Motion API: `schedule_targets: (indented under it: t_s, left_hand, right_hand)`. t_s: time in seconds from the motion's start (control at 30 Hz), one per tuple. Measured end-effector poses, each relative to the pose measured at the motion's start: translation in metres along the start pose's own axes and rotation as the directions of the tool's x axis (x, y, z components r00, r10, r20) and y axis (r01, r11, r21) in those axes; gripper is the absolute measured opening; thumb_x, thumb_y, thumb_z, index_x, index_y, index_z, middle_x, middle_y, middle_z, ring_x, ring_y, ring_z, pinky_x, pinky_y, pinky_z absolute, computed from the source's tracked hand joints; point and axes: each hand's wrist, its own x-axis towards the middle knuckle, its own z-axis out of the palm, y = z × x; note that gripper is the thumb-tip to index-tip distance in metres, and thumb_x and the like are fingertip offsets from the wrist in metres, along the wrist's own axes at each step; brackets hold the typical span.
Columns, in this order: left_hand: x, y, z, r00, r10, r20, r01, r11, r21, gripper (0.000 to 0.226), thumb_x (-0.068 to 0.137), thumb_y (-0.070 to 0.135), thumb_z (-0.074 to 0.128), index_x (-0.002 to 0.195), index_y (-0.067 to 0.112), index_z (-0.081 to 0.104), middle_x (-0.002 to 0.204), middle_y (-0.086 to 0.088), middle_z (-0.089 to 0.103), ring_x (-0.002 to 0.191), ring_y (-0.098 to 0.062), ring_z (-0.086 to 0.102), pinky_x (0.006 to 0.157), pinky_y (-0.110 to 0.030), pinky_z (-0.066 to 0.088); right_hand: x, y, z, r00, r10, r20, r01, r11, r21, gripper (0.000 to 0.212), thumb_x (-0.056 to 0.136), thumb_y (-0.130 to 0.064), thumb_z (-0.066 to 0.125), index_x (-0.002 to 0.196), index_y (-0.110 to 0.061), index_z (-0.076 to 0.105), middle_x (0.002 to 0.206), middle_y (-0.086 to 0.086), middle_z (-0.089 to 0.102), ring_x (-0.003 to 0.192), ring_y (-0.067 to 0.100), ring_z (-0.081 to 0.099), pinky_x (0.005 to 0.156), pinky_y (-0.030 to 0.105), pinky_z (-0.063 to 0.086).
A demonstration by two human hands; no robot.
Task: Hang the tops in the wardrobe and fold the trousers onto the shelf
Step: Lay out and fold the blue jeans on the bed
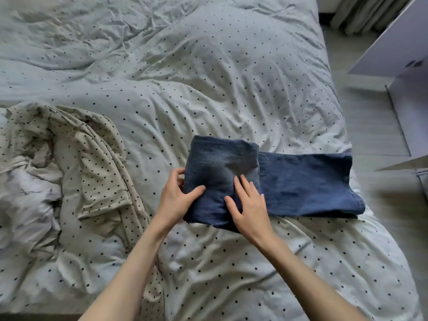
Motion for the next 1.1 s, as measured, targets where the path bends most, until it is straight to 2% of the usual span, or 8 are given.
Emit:
schedule_targets:
  t_s: [0.3,0.47,0.57,0.67,0.8,0.9,0.97,1.1]
  left_hand:
    - [-0.026,0.034,-0.063,0.998,0.020,0.060,-0.022,1.000,0.020,0.033,0.083,0.010,0.069,0.107,0.024,0.051,0.093,-0.004,0.066,0.078,-0.012,0.065,0.059,-0.016,0.049]
    - [-0.030,0.038,0.001,0.990,0.047,0.136,-0.063,0.991,0.118,0.034,0.080,0.006,0.070,0.105,0.015,0.048,0.086,-0.005,0.061,0.073,-0.019,0.058,0.072,-0.034,0.051]
    - [-0.031,0.041,0.049,0.981,0.140,0.132,-0.163,0.969,0.186,0.038,0.077,0.014,0.073,0.104,0.019,0.047,0.083,0.005,0.058,0.072,-0.007,0.056,0.071,-0.017,0.046]
    - [-0.027,0.051,0.095,0.968,0.225,0.110,-0.245,0.944,0.223,0.036,0.079,0.019,0.072,0.108,0.019,0.051,0.086,0.013,0.058,0.078,0.006,0.055,0.073,-0.012,0.045]
    - [-0.019,0.048,0.161,0.918,0.159,0.362,-0.343,0.777,0.527,0.045,0.091,0.022,0.055,0.135,0.026,0.046,0.130,0.010,0.055,0.129,-0.009,0.041,0.110,-0.048,0.027]
    - [-0.015,0.026,0.191,0.808,-0.083,0.584,-0.426,0.603,0.675,0.050,0.097,0.016,0.043,0.145,0.028,0.033,0.154,0.015,0.021,0.145,-0.010,0.003,0.113,-0.057,-0.004]
    - [-0.018,0.017,0.199,0.817,-0.023,0.576,-0.376,0.736,0.563,0.047,0.094,0.000,0.041,0.137,0.018,0.046,0.150,0.007,0.034,0.145,-0.014,0.013,0.116,-0.045,-0.004]
    - [-0.022,0.011,0.181,0.966,0.259,-0.021,-0.224,0.870,0.438,0.036,0.084,-0.013,0.048,0.112,0.004,0.064,0.115,-0.006,0.062,0.114,-0.028,0.056,0.102,-0.020,0.034]
  right_hand:
    - [-0.002,-0.048,0.020,0.981,-0.055,0.187,0.017,0.980,0.198,0.057,0.100,-0.042,0.033,0.151,-0.032,0.009,0.159,-0.010,0.006,0.147,0.016,0.002,0.116,0.047,0.003]
    - [-0.002,-0.009,-0.007,0.995,0.016,0.098,-0.036,0.979,0.201,0.038,0.097,-0.021,0.043,0.135,-0.021,0.050,0.129,0.001,0.058,0.117,0.019,0.053,0.096,0.035,0.040]
    - [-0.011,0.019,-0.033,0.959,0.182,0.216,-0.283,0.614,0.737,0.029,0.099,-0.018,0.045,0.121,-0.018,0.063,0.104,0.007,0.070,0.086,0.016,0.065,0.077,0.036,0.050]
    - [-0.009,0.056,-0.060,0.921,0.225,0.317,-0.377,0.318,0.870,0.034,0.102,-0.031,0.037,0.110,-0.017,0.067,0.104,0.006,0.072,0.088,0.019,0.068,0.074,0.034,0.050]
    - [0.005,0.110,-0.096,0.905,0.258,0.337,-0.394,0.217,0.893,0.039,0.102,-0.037,0.031,0.102,-0.017,0.065,0.095,0.000,0.073,0.083,0.010,0.069,0.068,0.029,0.056]
    - [0.016,0.143,-0.106,0.930,0.319,0.181,-0.334,0.533,0.777,0.029,0.102,-0.032,0.037,0.116,-0.020,0.060,0.130,0.006,0.058,0.112,0.013,0.057,0.097,0.029,0.044]
    - [0.016,0.157,-0.102,0.967,0.253,0.028,-0.222,0.784,0.580,0.044,0.100,-0.027,0.042,0.143,-0.017,0.038,0.151,0.001,0.034,0.136,0.011,0.034,0.111,0.024,0.025]
    - [0.009,0.162,-0.075,0.999,-0.020,0.029,0.015,0.986,0.168,0.056,0.099,-0.035,0.041,0.150,-0.025,0.019,0.160,-0.004,0.000,0.146,0.012,-0.004,0.113,0.023,0.009]
